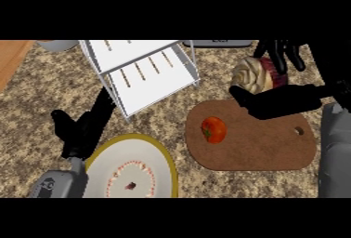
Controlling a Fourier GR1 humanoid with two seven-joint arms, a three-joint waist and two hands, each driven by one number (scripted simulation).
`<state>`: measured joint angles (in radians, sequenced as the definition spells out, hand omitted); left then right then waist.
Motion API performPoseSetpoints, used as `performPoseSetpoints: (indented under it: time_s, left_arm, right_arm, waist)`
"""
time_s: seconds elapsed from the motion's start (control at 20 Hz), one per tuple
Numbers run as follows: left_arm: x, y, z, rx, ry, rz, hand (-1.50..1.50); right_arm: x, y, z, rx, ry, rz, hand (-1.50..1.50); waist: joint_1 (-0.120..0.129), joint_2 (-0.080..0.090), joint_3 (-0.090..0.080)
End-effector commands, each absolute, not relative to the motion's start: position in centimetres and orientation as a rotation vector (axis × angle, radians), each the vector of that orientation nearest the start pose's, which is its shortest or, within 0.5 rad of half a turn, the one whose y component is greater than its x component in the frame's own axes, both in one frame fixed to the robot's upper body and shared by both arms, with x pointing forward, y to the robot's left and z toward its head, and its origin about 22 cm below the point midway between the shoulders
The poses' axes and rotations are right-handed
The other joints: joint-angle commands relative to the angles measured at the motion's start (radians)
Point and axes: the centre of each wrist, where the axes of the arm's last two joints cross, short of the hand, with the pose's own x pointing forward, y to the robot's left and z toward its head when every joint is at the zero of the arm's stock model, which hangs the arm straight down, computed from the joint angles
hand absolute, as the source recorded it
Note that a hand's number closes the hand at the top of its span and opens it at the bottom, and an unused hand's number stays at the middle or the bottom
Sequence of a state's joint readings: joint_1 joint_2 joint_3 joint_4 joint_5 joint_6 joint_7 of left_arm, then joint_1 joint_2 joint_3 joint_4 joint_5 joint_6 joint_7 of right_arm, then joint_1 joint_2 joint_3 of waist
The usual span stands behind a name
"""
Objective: Pick the cupcake from the cutting board and place it in the tiered basket
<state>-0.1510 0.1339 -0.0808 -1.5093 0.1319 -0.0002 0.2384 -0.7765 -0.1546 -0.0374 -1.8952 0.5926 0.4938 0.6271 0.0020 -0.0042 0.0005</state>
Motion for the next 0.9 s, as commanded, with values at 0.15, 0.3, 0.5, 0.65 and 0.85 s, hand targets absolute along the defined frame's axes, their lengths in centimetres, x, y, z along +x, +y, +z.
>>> performPoseSetpoints:
  time_s: [0.15,0.3,0.5,0.65,0.85]
  left_arm:
    - [26.8,22.3,2.5,-0.121,-1.385,-0.141,0.00]
    - [28.7,21.5,3.6,-0.105,-1.403,-0.167,0.00]
    - [27.8,21.9,2.2,-0.134,-1.392,-0.171,0.00]
    - [28.7,21.7,2.6,-0.127,-1.396,-0.170,0.00]
    - [29.1,22.1,3.0,-0.140,-1.400,-0.167,0.00]
  right_arm:
    - [31.4,-12.2,34.1,-0.750,-1.772,0.879,1.50]
    - [33.0,-8.2,33.3,-0.731,-1.756,0.905,1.50]
    - [36.0,-5.9,33.7,-0.692,-1.719,0.812,1.50]
    - [37.8,-5.0,33.5,-0.671,-1.716,0.777,1.50]
    - [39.4,-2.6,33.5,-0.675,-1.722,0.768,1.50]
  waist:
    - [0.016,0.003,-0.001]
    - [0.015,0.006,-0.002]
    - [0.027,0.010,-0.002]
    - [0.024,0.011,-0.002]
    - [0.030,0.014,-0.002]
